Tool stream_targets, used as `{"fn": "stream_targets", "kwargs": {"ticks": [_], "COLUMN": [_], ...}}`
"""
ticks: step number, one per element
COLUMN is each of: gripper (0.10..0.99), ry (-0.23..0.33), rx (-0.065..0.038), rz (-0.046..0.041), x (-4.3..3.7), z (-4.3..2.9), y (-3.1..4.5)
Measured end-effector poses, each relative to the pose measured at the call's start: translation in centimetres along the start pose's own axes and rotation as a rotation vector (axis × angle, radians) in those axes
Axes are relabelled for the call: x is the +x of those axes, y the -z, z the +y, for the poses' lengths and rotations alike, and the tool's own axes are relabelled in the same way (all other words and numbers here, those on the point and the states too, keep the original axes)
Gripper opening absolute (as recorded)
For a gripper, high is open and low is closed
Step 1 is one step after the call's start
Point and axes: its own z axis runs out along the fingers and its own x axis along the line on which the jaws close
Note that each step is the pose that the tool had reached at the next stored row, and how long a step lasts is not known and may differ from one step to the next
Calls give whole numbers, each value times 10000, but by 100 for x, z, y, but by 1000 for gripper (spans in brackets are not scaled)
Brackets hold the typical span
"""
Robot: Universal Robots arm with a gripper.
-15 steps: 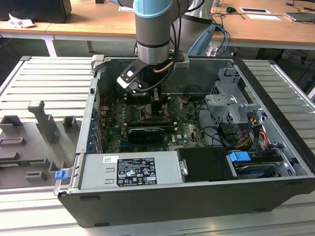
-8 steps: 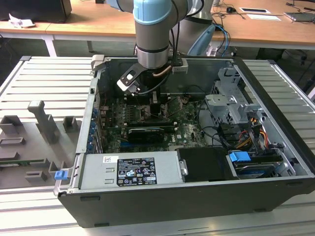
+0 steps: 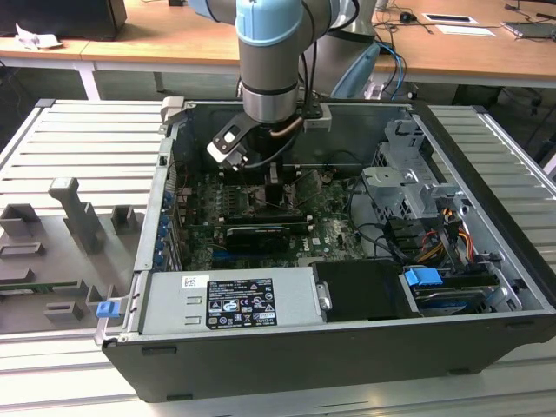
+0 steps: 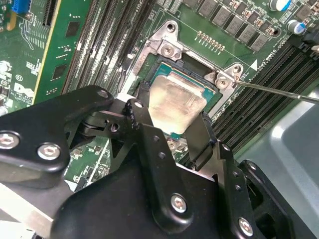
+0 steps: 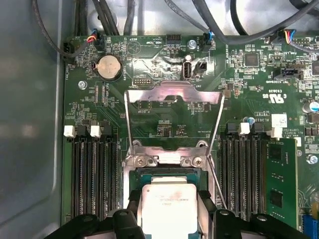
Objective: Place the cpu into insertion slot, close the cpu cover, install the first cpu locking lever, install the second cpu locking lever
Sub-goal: 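Place the cpu into insertion slot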
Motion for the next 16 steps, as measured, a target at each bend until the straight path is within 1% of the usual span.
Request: {"fn": "stream_targets", "kwargs": {"ticks": [4,9,11,12,13,14,16], "gripper": [529,529,545,608,608,608,608], "ry": [-107,-131,-136,-138,-138,-141,-146], "rx": [15,16,16,16,15,16,15], "rz": [-8,-10,-11,-11,-9,-5,0], "x": [0,0,0,0,1,0,1], "z": [8,8,8,8,8,9,13], "y": [-23,-25,-25,-25,-24,-14,38]}}
